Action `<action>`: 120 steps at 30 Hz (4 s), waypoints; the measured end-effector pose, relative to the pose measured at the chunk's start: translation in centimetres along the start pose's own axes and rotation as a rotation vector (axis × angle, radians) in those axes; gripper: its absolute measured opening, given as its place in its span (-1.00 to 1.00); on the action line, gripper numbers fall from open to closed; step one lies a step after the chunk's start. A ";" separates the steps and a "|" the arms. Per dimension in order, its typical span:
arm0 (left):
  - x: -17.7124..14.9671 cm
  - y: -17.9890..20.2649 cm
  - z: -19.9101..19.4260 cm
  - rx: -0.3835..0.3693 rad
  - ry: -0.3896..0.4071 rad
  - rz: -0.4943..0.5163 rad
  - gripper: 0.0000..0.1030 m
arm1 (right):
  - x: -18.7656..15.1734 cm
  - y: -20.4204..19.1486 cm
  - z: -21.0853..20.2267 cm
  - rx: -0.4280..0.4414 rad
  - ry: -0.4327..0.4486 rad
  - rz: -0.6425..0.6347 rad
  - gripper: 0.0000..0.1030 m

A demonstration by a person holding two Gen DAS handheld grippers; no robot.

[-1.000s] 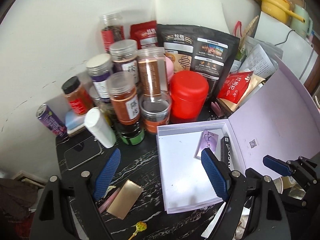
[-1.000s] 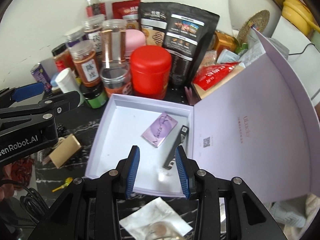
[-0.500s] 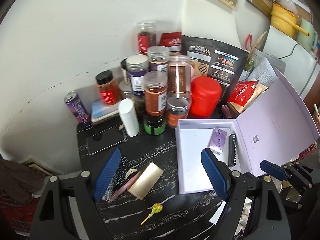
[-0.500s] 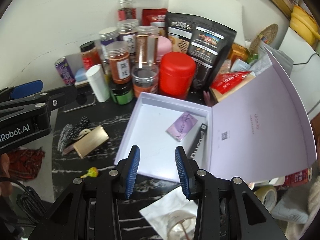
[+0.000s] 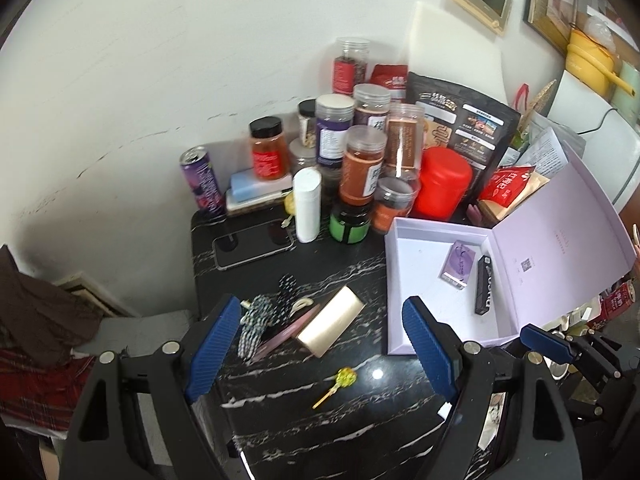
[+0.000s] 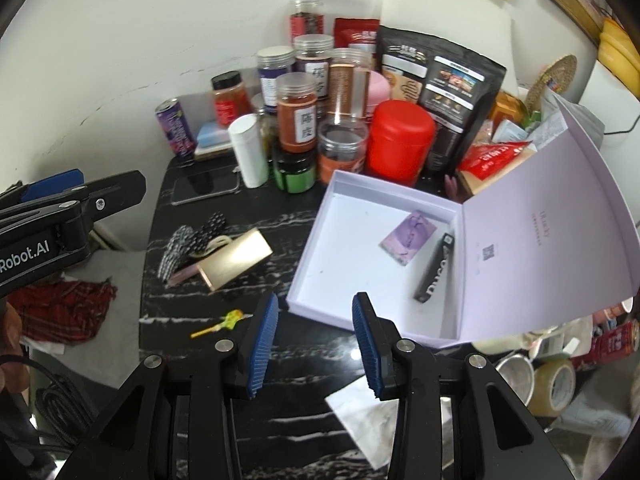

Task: Organize rigid objects
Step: 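Move both tools back toward the gold box and scrunchies, then grasp the gingham scrunchie with the left tool while the right tool grasps the gold box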

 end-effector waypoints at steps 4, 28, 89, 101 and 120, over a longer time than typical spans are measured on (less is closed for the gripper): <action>-1.3 -1.5 -0.4 0.012 -0.005 -0.017 0.62 | -0.7 -1.5 0.1 0.013 -0.010 -0.024 -0.24; -6.6 -8.8 3.0 0.031 -0.063 -0.110 0.62 | -2.7 -8.1 4.8 0.091 -0.066 -0.065 -0.24; -10.1 -10.8 21.2 -0.137 -0.275 -0.084 -0.62 | 1.8 -8.1 23.4 0.156 -0.301 0.213 0.80; -12.0 -10.4 18.9 -0.144 -0.297 -0.099 -0.62 | 1.0 -8.6 23.5 0.123 -0.299 0.150 -0.09; -13.8 -9.6 13.7 -0.134 -0.310 -0.107 -0.62 | -3.2 -9.4 18.9 0.186 -0.320 0.087 -0.13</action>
Point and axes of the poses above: each gripper's, at about its wrist camera, not at the fingertips, and z roughly the way its jaws point, y to its right, x to its top, the point moved 4 cm from there along z, roughly the way its jaws point, and after that the axes turned 2 degrees about z, right-handed, at the moved point
